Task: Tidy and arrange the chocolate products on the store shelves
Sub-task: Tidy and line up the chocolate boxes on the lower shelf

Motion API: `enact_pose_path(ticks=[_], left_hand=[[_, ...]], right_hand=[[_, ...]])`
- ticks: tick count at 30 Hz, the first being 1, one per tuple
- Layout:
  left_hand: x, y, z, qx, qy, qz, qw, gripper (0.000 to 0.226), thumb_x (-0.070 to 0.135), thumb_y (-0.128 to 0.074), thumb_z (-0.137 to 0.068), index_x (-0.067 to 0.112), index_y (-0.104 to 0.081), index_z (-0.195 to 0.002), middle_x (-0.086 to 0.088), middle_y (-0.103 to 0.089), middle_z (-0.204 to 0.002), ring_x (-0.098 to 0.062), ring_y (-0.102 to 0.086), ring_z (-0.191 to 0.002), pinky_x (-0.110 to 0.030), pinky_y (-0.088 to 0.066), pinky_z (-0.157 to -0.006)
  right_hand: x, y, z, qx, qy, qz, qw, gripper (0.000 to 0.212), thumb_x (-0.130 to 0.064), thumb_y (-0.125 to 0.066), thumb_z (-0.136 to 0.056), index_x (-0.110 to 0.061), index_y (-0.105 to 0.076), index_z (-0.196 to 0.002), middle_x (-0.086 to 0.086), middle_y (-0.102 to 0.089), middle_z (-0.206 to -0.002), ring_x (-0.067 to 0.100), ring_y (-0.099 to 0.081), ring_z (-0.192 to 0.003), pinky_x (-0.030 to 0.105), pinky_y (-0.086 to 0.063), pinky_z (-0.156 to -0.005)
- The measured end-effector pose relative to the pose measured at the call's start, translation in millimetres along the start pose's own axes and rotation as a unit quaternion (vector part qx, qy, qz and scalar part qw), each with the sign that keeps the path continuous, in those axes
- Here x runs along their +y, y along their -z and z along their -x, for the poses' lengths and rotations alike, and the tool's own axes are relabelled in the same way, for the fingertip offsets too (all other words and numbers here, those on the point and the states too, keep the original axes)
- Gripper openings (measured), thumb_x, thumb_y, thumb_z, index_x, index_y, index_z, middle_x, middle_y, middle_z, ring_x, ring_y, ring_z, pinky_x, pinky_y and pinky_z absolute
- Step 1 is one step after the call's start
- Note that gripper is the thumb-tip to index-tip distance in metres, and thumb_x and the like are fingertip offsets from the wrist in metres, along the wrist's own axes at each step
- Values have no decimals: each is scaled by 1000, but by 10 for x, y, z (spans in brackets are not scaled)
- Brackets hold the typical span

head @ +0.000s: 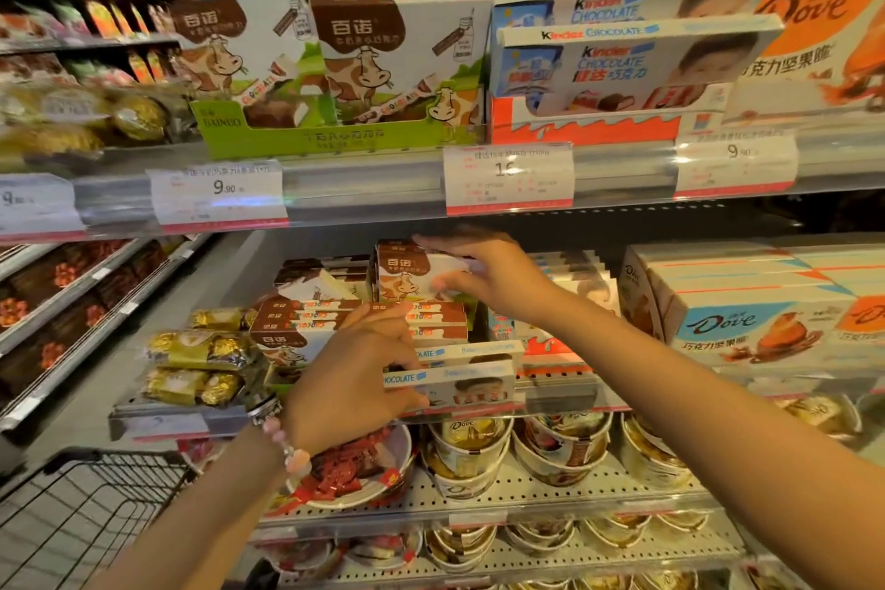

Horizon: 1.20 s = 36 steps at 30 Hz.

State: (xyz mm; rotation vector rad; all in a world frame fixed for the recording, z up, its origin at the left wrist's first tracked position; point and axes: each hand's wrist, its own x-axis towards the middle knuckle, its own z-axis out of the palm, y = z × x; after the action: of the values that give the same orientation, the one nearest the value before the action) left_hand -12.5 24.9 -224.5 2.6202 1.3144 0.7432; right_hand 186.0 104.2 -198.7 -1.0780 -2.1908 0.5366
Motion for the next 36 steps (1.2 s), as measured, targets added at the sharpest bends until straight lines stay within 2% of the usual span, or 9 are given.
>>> enact_pose_path(ticks=[2,7,10,12,18,25,32,34,36], left_hand=[[-16,-13,14,8,-6,9,1000,12,27,-81,-69,23,-71,-75,30,-46,-82,5,-29,-126,-23,-1,-112],[-53,-57,40,22,-36,21,999,13,34,-76,-66,27,-74,-77,33,-45,-77,12,-37,-106,-37,-14,-113],[-66,-84,35,34,-45,18,998,17,37,-71,-66,28,-74,-80,34,-45,-80,7,-35,-120,-32,-11,-112],[-72,-97,42,39,-51,18,998,20,43,-69,-67,30,-74,-81,30,-51,-84,3,-34,-123,-19,-4,-112],[-90,-116,46,39,-49,24,998,30,52,-58,-69,30,-74,-83,25,-55,-89,4,-33,-123,-12,-4,-110],[-84,-76,22,18,-14,42,999,23,44,-70,-66,30,-74,-83,34,-50,-90,11,-28,-125,-29,-15,-110],[-18,-52,42,13,2,34,999,22,32,-78,-70,24,-75,-89,29,-52,-94,14,-25,-121,-24,-17,-108],[17,-44,53,27,3,38,999,20,31,-78,-69,23,-76,-87,23,-56,-94,9,-29,-123,-24,-21,-105],[50,-29,66,38,5,36,999,16,27,-80,-68,22,-76,-83,20,-58,-93,6,-33,-124,-20,-23,-102]], right_hand=[[10,-35,-27,-25,-5,-1,1000,51,-25,-57,-93,-32,-41,-140,-4,-46,-144,20,-26,-141,45,-23,-115],[9,-27,-22,-72,-6,10,997,41,-27,-33,-102,-30,-36,-143,-6,-35,-151,16,-9,-145,32,-11,-113],[-48,-19,-6,-78,-1,5,997,41,-22,-32,-102,-28,-37,-143,3,-43,-139,17,-29,-136,24,-24,-106],[-108,-55,34,-76,39,8,996,41,-17,-35,-102,-22,-40,-142,5,-45,-124,18,-44,-119,30,-38,-99],[-145,-151,10,-78,42,-26,996,40,-11,-38,-101,-16,-43,-140,3,-42,-116,20,-48,-111,35,-44,-95],[-60,-110,-30,-174,32,23,984,42,-18,-35,-102,-21,-35,-144,8,-42,-137,15,-35,-128,24,-25,-106],[-89,-31,-64,-237,1,65,969,46,-34,-28,-103,-32,-23,-148,4,-29,-152,18,-19,-142,31,-14,-114],[-135,29,-54,-217,-8,37,976,48,-37,-31,-102,-32,-20,-148,-1,-28,-154,16,-18,-143,37,-13,-118],[-202,142,29,-152,-15,-3,988,49,-35,-34,-101,-31,-20,-148,-5,-24,-155,10,-17,-142,30,-13,-117]])
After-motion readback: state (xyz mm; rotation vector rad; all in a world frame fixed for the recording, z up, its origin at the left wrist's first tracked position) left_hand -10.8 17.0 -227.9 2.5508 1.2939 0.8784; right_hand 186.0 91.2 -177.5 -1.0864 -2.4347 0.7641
